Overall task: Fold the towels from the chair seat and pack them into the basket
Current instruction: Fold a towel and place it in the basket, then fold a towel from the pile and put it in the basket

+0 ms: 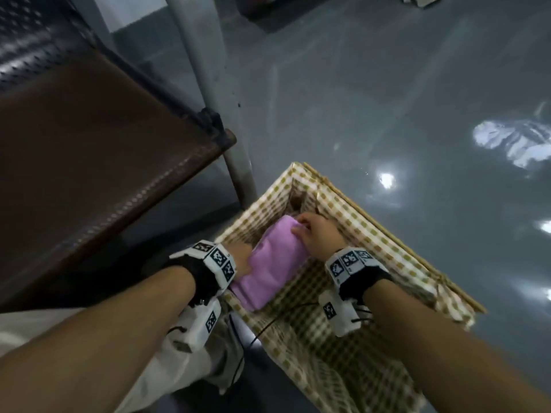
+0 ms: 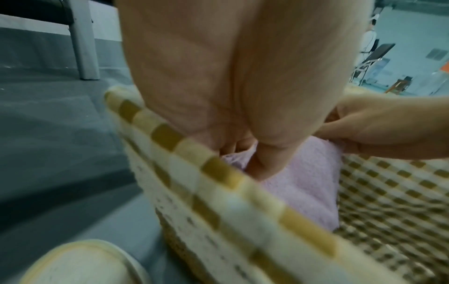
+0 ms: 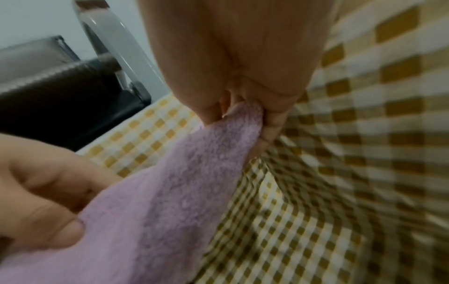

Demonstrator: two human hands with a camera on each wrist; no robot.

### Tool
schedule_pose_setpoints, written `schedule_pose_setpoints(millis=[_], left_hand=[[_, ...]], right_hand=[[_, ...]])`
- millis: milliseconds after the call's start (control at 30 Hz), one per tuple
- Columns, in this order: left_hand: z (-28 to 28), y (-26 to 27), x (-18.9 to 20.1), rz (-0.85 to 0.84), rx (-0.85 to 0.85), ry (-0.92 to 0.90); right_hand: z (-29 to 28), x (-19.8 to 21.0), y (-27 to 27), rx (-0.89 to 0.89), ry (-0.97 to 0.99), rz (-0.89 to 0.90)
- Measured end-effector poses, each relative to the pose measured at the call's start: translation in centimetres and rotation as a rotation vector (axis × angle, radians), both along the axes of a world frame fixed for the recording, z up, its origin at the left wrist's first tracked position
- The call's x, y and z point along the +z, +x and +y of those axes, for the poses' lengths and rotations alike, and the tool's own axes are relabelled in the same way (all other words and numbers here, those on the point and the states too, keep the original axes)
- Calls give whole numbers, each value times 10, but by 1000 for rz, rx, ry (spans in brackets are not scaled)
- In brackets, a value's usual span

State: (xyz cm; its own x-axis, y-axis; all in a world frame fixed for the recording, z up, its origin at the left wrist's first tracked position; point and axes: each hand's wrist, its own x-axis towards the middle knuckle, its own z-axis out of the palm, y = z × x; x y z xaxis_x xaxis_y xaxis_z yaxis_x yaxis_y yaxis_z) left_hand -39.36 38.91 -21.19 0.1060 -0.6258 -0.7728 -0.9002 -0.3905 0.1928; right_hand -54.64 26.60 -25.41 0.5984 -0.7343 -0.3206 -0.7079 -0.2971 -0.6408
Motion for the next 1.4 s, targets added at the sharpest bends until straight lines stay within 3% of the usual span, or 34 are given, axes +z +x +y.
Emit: schedule_pose_setpoints(millis=[200, 367, 633, 833, 967, 1167, 1400], left_hand=[[4, 1, 12, 12, 89, -104], [18, 13, 54, 116, 192, -234], [66, 58, 157, 128, 343, -470], [150, 126, 264, 30, 555, -809], [225, 168, 305, 55, 753, -1002], [353, 228, 298, -104, 983, -1075], [480, 281, 241, -378, 1311, -1021]], right_hand=[[14, -17, 11, -135, 57, 147], [27, 9, 9, -23, 63, 143], [44, 133, 61, 206, -101, -82], [90, 253, 159, 474, -289, -225], [145, 320, 240, 683, -425, -244], [259, 354, 352, 998, -515, -189], [391, 294, 433, 1223, -406, -244]])
